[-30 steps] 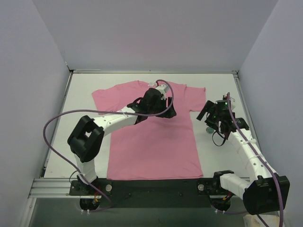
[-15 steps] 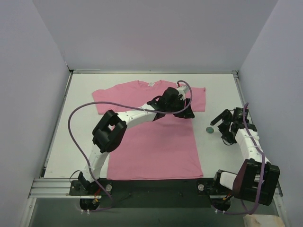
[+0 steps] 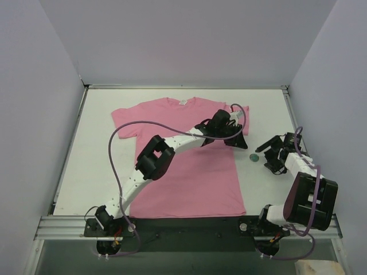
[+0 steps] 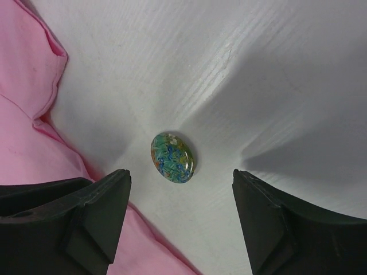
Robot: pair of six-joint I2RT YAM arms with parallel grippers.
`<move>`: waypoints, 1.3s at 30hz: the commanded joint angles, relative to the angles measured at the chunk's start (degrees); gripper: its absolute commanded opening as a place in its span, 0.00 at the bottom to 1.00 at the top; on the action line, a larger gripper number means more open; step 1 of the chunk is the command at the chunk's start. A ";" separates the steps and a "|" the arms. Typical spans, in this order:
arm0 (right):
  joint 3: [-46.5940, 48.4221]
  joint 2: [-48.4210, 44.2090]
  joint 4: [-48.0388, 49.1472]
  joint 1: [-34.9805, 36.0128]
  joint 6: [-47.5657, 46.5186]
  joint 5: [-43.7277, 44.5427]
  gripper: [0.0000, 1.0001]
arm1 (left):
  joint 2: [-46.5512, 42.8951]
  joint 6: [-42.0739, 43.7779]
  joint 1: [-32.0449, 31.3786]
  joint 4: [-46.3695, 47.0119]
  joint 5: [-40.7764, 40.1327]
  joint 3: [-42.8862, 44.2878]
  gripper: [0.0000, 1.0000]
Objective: Pin the brooch onto the clothing
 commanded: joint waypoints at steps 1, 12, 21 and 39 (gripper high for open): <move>-0.03 2.60 2.65 -0.59 1.38 -1.37 0.71 | 4.97 -0.51 -1.22 -4.00 2.81 9.98 0.33; 0.86 8.23 4.76 -0.77 1.73 -3.57 0.29 | 9.11 -0.95 -1.75 -6.92 2.28 12.81 0.32; 1.82 9.91 4.06 -0.85 1.65 -2.43 0.29 | 12.27 -2.35 -1.84 -7.00 1.49 15.80 0.33; 0.15 10.09 8.71 -0.77 2.08 -8.66 0.20 | 13.94 -1.30 -2.81 -10.61 -0.44 17.03 0.33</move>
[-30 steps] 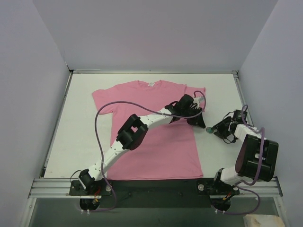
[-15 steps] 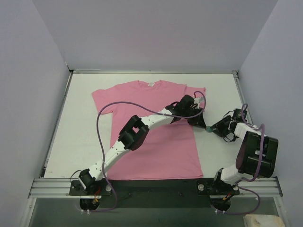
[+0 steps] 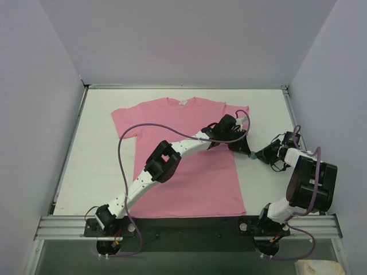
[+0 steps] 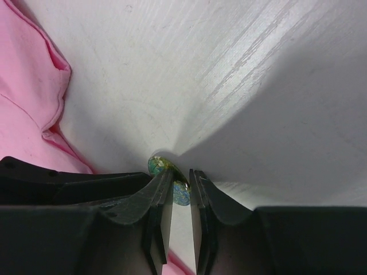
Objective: Pin the brooch onto the clothing
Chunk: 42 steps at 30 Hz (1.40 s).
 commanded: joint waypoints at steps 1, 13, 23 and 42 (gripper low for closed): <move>-1.57 -1.30 1.41 0.15 0.25 -2.18 0.22 | 0.17 1.10 -0.90 -2.43 -1.25 -0.89 0.33; -5.18 -3.41 7.48 0.15 1.22 -6.13 0.22 | -0.97 0.49 -0.29 -0.76 -1.78 -3.88 0.33; -5.27 -5.87 5.38 0.24 0.61 -4.47 0.08 | -2.46 0.84 -0.29 0.73 -1.69 -5.63 0.33; 3.25 -17.65 -7.45 2.70 -0.01 -4.64 0.02 | -31.98 13.05 3.05 8.38 -5.29 -23.82 0.56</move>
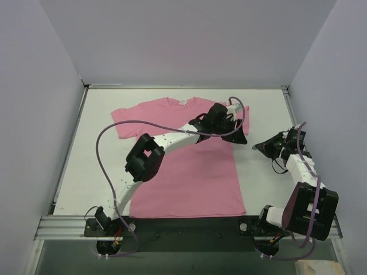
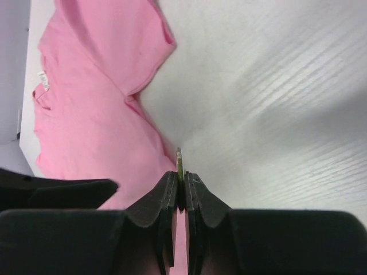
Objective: Pin the brooch onto the clothing
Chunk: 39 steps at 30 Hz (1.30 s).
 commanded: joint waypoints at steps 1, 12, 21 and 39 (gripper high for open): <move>4.74 -3.53 -5.18 2.06 -0.39 -0.60 0.02 | -13.39 6.26 1.74 3.50 -1.27 -3.48 0.57; 12.91 -3.72 -7.38 14.44 4.09 -0.95 0.02 | -33.43 17.68 3.41 4.91 -4.69 -21.93 0.65; 20.12 2.78 -6.86 23.51 10.33 -4.81 0.02 | -46.71 26.65 0.70 4.65 -22.07 -39.25 0.66; 23.38 10.17 -2.81 32.13 18.16 -7.80 0.01 | -48.83 40.54 -5.99 4.47 -40.47 -44.89 0.67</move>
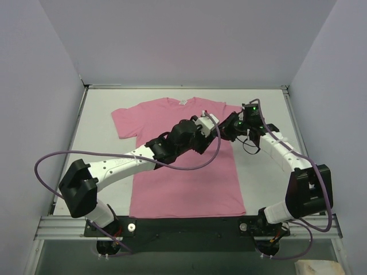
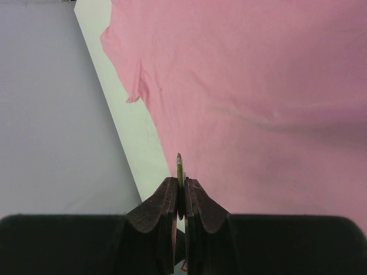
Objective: Pin the brooch onto the clothing
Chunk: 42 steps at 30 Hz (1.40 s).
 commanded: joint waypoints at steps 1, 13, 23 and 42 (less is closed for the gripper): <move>2.51 0.19 1.27 0.54 2.80 -2.45 0.01 | 1.62 3.67 -1.38 1.54 -3.60 1.38 0.67; 1.54 -0.34 1.63 0.81 3.24 -3.77 0.01 | 6.90 3.94 -1.65 3.30 -4.21 3.58 0.63; -0.04 -0.43 4.17 1.07 4.03 -4.47 0.01 | 10.50 3.76 -1.65 6.11 -5.71 5.87 0.57; -2.41 -0.78 5.23 1.42 4.47 -5.61 0.01 | 11.04 3.58 -1.21 13.23 -15.29 4.20 0.00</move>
